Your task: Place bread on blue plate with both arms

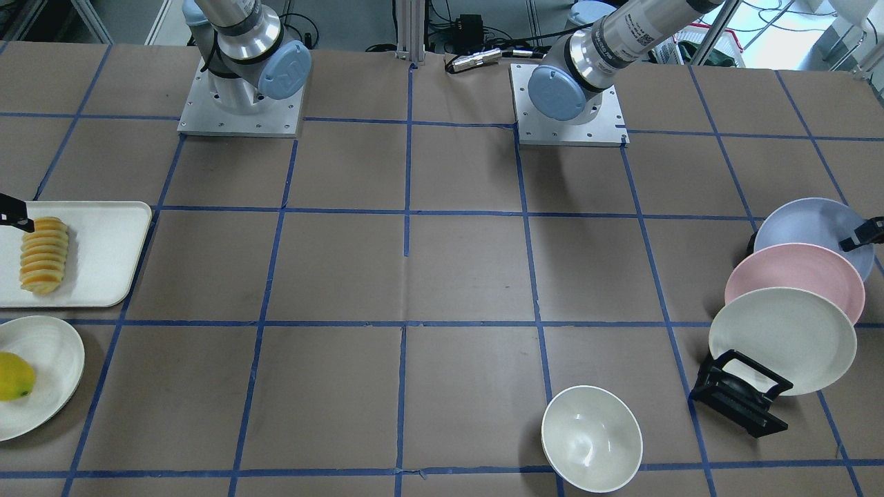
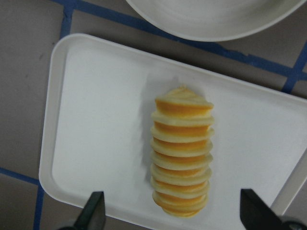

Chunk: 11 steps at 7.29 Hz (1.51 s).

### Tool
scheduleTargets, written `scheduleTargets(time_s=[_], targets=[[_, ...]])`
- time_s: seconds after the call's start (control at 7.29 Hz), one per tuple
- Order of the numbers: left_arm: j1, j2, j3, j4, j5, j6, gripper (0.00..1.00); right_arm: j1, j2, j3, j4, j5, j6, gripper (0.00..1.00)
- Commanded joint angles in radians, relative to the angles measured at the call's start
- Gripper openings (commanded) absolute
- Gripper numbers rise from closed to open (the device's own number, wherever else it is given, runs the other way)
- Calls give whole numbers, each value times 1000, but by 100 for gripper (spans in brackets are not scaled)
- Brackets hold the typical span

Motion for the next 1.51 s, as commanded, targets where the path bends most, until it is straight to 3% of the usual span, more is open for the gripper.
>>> scheduleTargets(time_s=[0.0, 0.41, 0.82, 1.1, 1.37], targets=[[-12, 23, 45, -1, 63, 2, 0, -32, 1, 103, -154, -5, 53, 100], [-42, 58, 71, -1, 125, 16, 0, -34, 0, 230, -309, -26, 69, 100], [-40, 130, 85, -12, 261, 62, 0, -37, 6, 235, -336, -37, 83, 100], [-37, 208, 88, -104, 313, 84, 0, -38, 61, 235, -406, -34, 81, 100], [-67, 315, 102, -247, 283, 67, 0, -37, 67, 237, -406, -33, 95, 100]])
